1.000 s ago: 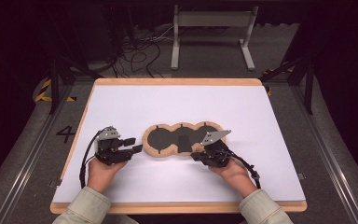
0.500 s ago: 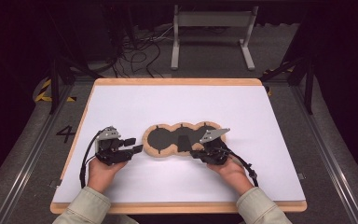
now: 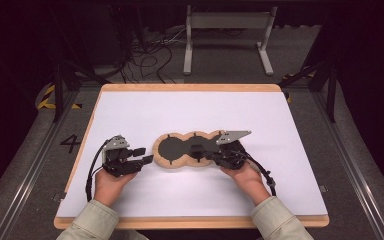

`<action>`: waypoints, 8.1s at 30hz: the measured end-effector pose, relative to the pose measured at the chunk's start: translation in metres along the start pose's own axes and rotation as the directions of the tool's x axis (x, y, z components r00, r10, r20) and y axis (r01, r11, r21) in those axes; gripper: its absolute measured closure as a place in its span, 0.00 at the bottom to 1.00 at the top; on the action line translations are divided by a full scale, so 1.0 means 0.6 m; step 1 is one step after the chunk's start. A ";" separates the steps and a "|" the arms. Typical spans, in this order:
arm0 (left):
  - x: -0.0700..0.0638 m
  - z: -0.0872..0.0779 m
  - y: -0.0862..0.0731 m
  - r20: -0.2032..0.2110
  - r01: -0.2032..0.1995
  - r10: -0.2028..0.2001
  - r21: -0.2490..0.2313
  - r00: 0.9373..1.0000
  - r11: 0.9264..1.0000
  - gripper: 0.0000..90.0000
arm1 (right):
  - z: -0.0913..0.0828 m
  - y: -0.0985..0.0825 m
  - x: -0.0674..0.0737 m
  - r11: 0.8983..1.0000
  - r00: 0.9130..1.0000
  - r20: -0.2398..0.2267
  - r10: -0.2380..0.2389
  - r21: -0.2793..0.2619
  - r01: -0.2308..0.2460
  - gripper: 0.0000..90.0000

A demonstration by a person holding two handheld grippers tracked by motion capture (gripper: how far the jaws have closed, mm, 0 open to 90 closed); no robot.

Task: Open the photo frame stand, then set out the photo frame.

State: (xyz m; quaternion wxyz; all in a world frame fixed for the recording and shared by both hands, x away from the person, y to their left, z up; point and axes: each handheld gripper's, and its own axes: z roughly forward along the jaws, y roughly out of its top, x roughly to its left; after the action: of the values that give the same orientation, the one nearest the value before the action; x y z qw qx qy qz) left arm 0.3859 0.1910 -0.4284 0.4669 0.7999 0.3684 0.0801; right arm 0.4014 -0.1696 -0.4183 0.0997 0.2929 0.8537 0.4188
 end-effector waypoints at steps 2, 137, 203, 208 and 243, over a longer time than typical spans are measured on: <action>0.001 0.000 0.000 0.003 0.001 -0.001 0.000 1.000 1.000 0.58 | 0.001 -0.001 0.001 1.000 1.000 0.000 0.005 0.001 -0.005 1.00; -0.022 0.034 0.030 -0.034 0.095 -0.092 0.085 0.995 0.992 0.54 | -0.110 -0.072 -0.071 0.972 0.947 0.234 0.220 0.036 -0.234 0.60; -0.027 -0.062 -0.027 -0.062 0.015 -0.014 0.013 0.998 1.000 1.00 | -0.222 -0.108 0.017 0.991 0.998 0.067 0.003 0.131 -0.012 0.96; -0.024 -0.044 -0.022 -0.068 0.001 0.000 0.009 0.998 1.000 1.00 | -0.208 -0.112 0.020 0.986 0.999 0.038 -0.005 0.166 -0.001 1.00; -0.021 -0.013 -0.032 0.007 -0.018 0.017 0.092 1.000 0.996 1.00 | -0.159 -0.127 0.018 0.977 0.999 0.037 0.009 0.213 -0.017 1.00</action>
State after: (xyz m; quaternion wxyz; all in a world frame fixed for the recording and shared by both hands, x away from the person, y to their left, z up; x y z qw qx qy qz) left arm 0.3631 0.1938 -0.4367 0.4299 0.8240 0.3633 0.0646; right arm 0.3214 -0.2621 -0.4163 0.0802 0.3148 0.8900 0.3201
